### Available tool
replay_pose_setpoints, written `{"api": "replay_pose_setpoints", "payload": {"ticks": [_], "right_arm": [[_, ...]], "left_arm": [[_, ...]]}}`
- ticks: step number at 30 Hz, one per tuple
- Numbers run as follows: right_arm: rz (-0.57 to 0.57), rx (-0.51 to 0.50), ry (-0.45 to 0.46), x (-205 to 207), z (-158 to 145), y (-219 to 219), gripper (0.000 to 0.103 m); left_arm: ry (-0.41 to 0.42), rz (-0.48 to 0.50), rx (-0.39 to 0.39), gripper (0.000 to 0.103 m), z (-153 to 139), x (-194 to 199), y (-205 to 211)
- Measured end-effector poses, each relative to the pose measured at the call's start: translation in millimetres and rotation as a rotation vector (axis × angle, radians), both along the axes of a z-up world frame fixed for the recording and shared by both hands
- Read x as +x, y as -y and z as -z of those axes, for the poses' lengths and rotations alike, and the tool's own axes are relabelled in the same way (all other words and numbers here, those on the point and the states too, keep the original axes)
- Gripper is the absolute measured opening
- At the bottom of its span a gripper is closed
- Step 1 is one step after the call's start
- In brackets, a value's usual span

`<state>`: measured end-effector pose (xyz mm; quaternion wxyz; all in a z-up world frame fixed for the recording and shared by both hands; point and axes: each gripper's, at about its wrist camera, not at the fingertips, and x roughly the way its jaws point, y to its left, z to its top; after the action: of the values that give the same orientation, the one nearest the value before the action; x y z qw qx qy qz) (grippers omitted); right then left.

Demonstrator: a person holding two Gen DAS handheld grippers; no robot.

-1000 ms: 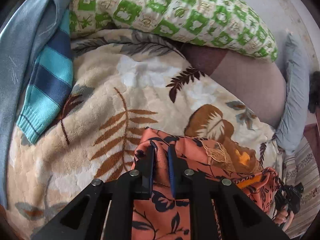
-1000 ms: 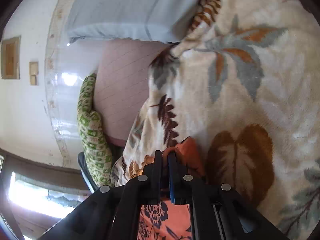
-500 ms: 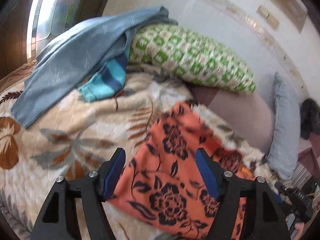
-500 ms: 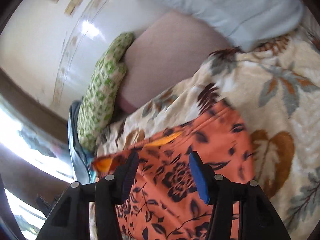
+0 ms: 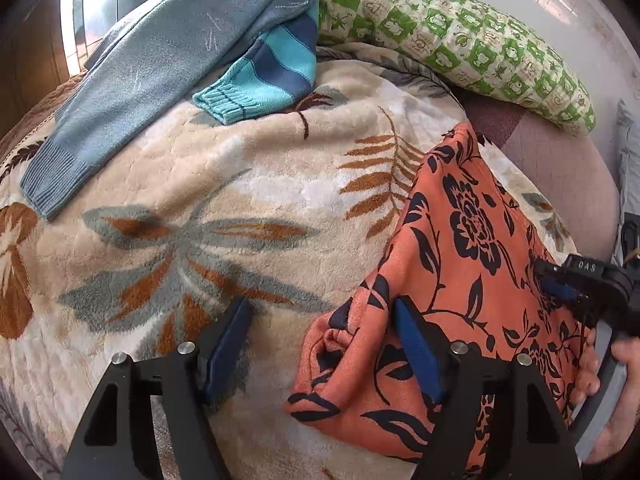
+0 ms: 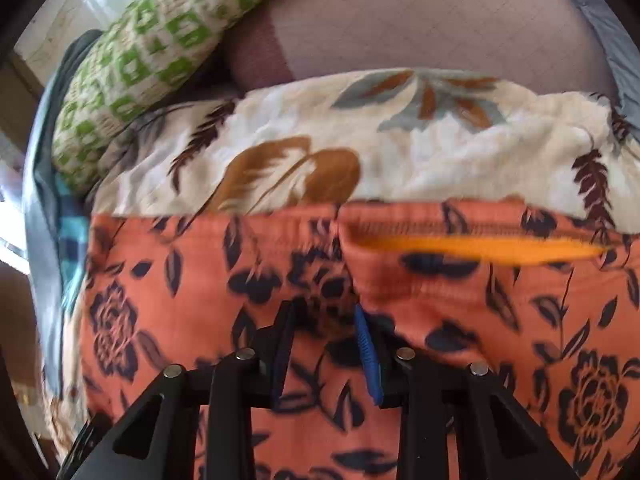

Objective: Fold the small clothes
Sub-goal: 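Grasp the blouse hem with both grippers and lift it toward the collar, then lay the hem over the collar end with both grippers and release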

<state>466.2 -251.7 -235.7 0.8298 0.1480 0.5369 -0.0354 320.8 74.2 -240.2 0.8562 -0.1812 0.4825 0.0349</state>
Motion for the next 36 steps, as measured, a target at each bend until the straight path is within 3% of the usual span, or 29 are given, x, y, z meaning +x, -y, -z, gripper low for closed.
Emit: {"api": "replay_pose_setpoints", "payload": {"ticks": [2, 5, 9, 12, 14, 16, 18, 20, 22, 26, 31, 33, 34, 35, 36], "right_arm": [[0.040, 0.036, 0.005, 5.7, -11.2, 3.4, 0.032], [-0.018, 0.051, 0.092, 1.2, -39.1, -19.7, 0.033], [-0.187, 0.231, 0.005, 7.2, -32.9, -85.4, 0.037], [-0.276, 0.208, -0.054, 16.0, -13.5, -136.6, 0.037], [-0.275, 0.119, -0.075, 23.6, 5.9, -156.7, 0.037], [-0.240, 0.102, -0.003, 29.8, 7.7, -156.1, 0.037], [-0.184, 0.165, -0.018, 30.4, 4.3, -143.6, 0.036], [-0.155, 0.213, 0.026, 14.1, -11.1, -123.4, 0.037], [-0.171, 0.186, 0.086, -10.8, -30.5, -97.8, 0.037], [-0.071, 0.151, 0.147, -64.5, -56.3, -6.9, 0.037], [0.023, 0.225, 0.029, -98.7, -35.1, 93.4, 0.037], [0.119, 0.191, 0.017, -99.9, -21.8, 118.9, 0.036], [0.168, 0.124, 0.020, -100.2, -16.5, 134.4, 0.036], [0.184, 0.058, 0.023, -98.7, -10.7, 148.0, 0.033], [0.178, 0.040, 0.036, -97.5, -6.3, 161.2, 0.018]], "left_arm": [[0.020, 0.001, -0.001, 0.074, -6.6, -2.4, -3.4], [0.039, -0.025, -0.010, 0.074, -13.6, -4.8, -14.6], [0.031, -0.057, -0.002, 0.074, -13.6, -6.0, -25.1], [0.016, -0.050, 0.015, 0.074, -10.2, -7.6, -27.5], [0.006, -0.040, 0.037, 0.074, -8.5, -4.9, -25.5], [-0.003, -0.029, 0.062, 0.074, -7.1, -4.5, -21.9], [0.013, -0.020, 0.067, 0.074, -8.6, -2.7, -18.7], [0.052, -0.012, 0.082, 0.074, -16.1, -3.2, -13.6], [0.105, 0.009, 0.096, 0.074, -26.0, -6.4, -4.8], [0.145, 0.105, 0.095, 0.074, -31.8, -8.2, 22.1], [0.082, 0.167, 0.177, 0.074, -12.7, -9.9, 54.4], [0.036, 0.177, 0.215, 0.074, 0.7, -10.6, 59.3], [0.025, 0.181, 0.229, 0.074, 6.1, -10.1, 59.7], [0.030, 0.185, 0.235, 0.075, 9.1, -10.6, 58.6], [0.033, 0.188, 0.235, 0.075, 10.4, -10.0, 57.3]]}}
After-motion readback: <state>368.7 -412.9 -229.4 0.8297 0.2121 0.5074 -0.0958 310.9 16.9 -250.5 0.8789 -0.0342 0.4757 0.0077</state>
